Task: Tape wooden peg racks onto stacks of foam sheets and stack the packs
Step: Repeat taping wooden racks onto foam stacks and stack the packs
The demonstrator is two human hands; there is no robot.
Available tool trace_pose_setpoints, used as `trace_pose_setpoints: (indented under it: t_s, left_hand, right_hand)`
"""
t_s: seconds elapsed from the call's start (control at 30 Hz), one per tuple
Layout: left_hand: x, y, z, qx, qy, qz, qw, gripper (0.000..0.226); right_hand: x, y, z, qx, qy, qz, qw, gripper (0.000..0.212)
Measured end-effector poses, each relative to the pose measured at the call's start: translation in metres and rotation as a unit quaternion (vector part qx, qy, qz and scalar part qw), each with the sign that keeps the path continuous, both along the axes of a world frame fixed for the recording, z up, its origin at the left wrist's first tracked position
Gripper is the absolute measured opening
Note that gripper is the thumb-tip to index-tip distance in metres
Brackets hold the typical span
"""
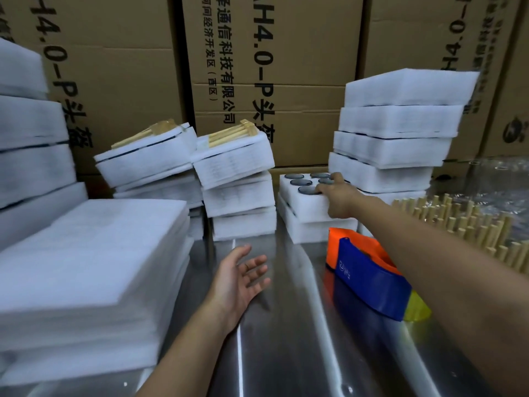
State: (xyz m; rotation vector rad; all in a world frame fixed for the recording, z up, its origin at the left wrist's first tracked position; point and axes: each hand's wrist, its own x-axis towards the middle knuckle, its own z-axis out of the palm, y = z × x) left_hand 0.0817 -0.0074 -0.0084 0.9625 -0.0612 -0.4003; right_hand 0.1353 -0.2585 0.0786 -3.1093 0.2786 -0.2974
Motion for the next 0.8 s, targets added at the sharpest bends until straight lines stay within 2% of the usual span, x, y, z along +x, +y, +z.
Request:
trace_pose_setpoints:
  t_s: [0.13,0.33,0.5,0.67,0.8]
  left_hand:
    - [-0.001,-0.001,-0.001,0.012,-0.013,-0.004,1.0,0.009]
    - [-0.001,0.001,-0.001,0.013,-0.015,-0.002,1.0,0.01]
    - [0.0,0.002,-0.002,0.018,-0.018,-0.001,1.0,0.013]
    - [0.0,0.001,-0.004,0.025,-0.022,0.005,0.999,0.021]
    - [0.001,0.001,-0.007,0.029,-0.023,0.012,0.999,0.017]
  right_hand:
    - [-0.002,0.008,-0.012,-0.017,-0.136,-0.01,0.99,0.055]
    - [-0.023,0.018,0.013,-0.077,-0.223,-0.008,0.972,0.056]
    - [-0.069,0.03,0.03,-0.124,-0.257,0.017,0.958,0.053]
    - [-0.136,0.053,0.025,-0.072,-0.302,0.069,0.948,0.054]
    - [-0.176,0.079,0.014,-0.063,-0.287,0.097,0.951,0.049]
